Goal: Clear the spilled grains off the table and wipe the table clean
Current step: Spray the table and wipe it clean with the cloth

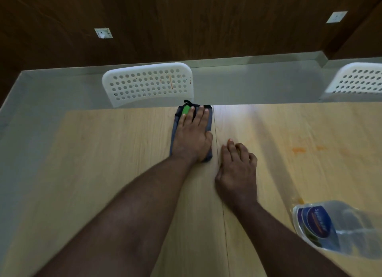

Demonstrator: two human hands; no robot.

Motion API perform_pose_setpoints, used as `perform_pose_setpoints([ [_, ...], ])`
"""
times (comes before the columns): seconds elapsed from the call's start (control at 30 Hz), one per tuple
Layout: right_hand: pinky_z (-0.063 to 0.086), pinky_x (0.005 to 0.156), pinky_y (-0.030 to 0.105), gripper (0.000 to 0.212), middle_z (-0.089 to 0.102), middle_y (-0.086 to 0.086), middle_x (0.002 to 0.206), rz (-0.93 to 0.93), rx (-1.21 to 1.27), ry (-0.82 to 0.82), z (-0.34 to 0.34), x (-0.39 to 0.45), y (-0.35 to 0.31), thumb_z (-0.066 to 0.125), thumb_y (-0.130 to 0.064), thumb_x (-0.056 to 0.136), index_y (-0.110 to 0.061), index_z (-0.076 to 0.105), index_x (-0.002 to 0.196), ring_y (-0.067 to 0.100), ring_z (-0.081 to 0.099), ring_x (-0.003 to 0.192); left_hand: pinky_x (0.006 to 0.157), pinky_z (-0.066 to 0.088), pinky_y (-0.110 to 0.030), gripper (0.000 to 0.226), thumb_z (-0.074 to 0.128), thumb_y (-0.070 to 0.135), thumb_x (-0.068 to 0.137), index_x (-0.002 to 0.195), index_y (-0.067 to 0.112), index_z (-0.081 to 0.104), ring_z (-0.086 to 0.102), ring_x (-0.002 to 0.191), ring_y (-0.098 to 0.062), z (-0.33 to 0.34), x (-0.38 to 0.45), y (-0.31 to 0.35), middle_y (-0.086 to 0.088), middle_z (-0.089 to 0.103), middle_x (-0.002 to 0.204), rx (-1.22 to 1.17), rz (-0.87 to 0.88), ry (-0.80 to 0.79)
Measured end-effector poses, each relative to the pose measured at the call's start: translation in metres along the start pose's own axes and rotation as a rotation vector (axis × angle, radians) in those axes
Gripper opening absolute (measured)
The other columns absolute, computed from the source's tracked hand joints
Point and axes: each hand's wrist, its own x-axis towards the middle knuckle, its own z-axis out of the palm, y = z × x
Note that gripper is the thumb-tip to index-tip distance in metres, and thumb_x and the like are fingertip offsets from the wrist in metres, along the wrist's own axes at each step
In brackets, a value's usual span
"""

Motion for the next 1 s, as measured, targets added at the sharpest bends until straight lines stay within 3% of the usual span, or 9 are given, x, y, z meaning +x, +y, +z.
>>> perform_pose_setpoints([
  [0.17, 0.026, 0.123, 0.055, 0.067, 0.040, 0.012, 0.165, -0.005, 0.001, 0.011, -0.007, 0.002, 0.001, 0.035, -0.032, 0.093, -0.012, 0.046, 0.155, 0.033, 0.030, 0.153, 0.132, 0.001, -0.045, 0.071, 0.021, 0.042, 0.105, 0.169, 0.018, 0.001, -0.002, 0.163, -0.024, 0.005, -0.038, 0.006, -0.003, 0.001, 0.177, -0.036, 0.031, 0.013],
  [0.27, 0.029, 0.119, 0.054, 0.068, 0.042, 0.014, 0.163, -0.016, -0.013, -0.009, -0.011, -0.003, -0.004, 0.033, -0.033, 0.091, -0.010, 0.049, 0.153, 0.034, 0.033, 0.149, 0.132, 0.003, -0.046, 0.074, 0.020, 0.043, 0.102, 0.169, 0.018, 0.003, -0.002, 0.163, -0.024, 0.006, -0.109, 0.006, -0.002, 0.000, 0.177, -0.087, 0.037, 0.012],
  [0.4, 0.028, 0.122, 0.054, 0.067, 0.039, 0.012, 0.166, -0.032, 0.008, -0.005, -0.014, -0.010, -0.007, 0.032, -0.035, 0.096, -0.011, 0.043, 0.158, 0.031, 0.029, 0.152, 0.131, -0.008, -0.041, 0.073, 0.010, 0.046, 0.102, 0.168, 0.021, -0.010, -0.019, 0.161, -0.018, 0.007, -0.171, 0.001, 0.002, -0.017, 0.175, -0.106, 0.030, -0.045],
  [0.57, 0.031, 0.119, 0.053, 0.056, 0.045, 0.013, 0.162, -0.027, -0.025, 0.030, -0.011, -0.009, -0.008, 0.046, -0.029, 0.101, -0.009, 0.048, 0.153, 0.031, 0.035, 0.148, 0.132, -0.003, -0.044, 0.070, 0.020, 0.043, 0.107, 0.168, 0.020, -0.006, -0.010, 0.162, -0.021, 0.008, -0.139, -0.012, 0.000, -0.009, 0.177, -0.058, 0.022, -0.013],
  [0.77, 0.019, 0.128, 0.046, 0.054, 0.034, 0.010, 0.169, -0.041, 0.028, 0.031, -0.004, -0.022, -0.004, 0.038, -0.030, 0.110, -0.012, 0.040, 0.161, 0.028, 0.024, 0.159, 0.132, 0.003, -0.046, 0.069, 0.023, 0.041, 0.109, 0.169, 0.017, -0.001, -0.001, 0.163, -0.025, 0.008, -0.130, -0.011, -0.003, 0.001, 0.177, -0.026, -0.026, 0.014],
  [1.0, 0.013, 0.129, 0.040, 0.055, 0.024, 0.005, 0.173, -0.167, 0.069, -0.080, -0.012, -0.110, 0.009, 0.032, -0.036, 0.113, -0.017, 0.032, 0.164, 0.021, 0.016, 0.161, 0.132, 0.004, -0.047, 0.073, 0.024, 0.043, 0.107, 0.168, 0.019, -0.008, -0.010, 0.162, -0.021, 0.026, -0.275, 0.019, 0.000, -0.011, 0.177, -0.104, -0.058, 0.023],
])
